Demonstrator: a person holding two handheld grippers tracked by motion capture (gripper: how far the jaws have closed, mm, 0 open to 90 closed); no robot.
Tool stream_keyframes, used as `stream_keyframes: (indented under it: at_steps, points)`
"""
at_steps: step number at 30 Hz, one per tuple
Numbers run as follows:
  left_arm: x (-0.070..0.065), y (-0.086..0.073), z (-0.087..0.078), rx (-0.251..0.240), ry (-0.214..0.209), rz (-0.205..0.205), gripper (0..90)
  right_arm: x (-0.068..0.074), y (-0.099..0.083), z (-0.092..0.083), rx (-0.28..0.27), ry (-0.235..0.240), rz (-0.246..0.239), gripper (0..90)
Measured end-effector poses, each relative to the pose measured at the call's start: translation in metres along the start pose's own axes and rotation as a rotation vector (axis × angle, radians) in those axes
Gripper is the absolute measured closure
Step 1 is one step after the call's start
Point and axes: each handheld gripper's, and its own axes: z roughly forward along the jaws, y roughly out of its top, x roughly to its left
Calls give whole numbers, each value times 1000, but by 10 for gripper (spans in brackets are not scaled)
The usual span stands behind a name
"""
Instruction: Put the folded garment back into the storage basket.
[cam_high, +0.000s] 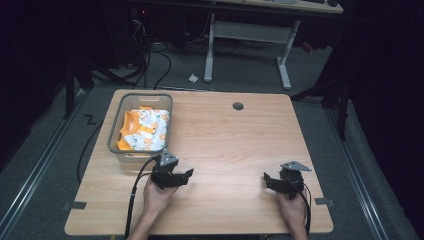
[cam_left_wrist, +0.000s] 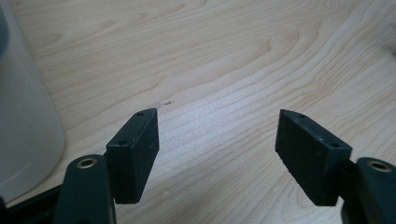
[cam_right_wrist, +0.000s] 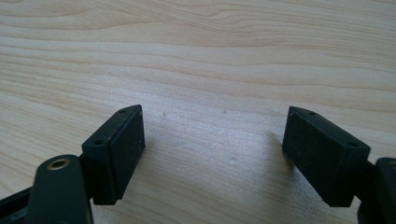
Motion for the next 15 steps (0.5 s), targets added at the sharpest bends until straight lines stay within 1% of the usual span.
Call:
stream_keyframes:
  at_steps: [3,5,7,15]
  points:
    - [-1,-1,4,14,10,14,309,0,0,0,0,0,0,213]
    - [-1,-2,7,19,11,16,309,0,0,0,0,0,0,213]
    - [-2,-3,9,25,20,20,309,0,0,0,0,0,0,213]
    - [1,-8,16,41,42,15,309,0,0,0,0,0,0,213]
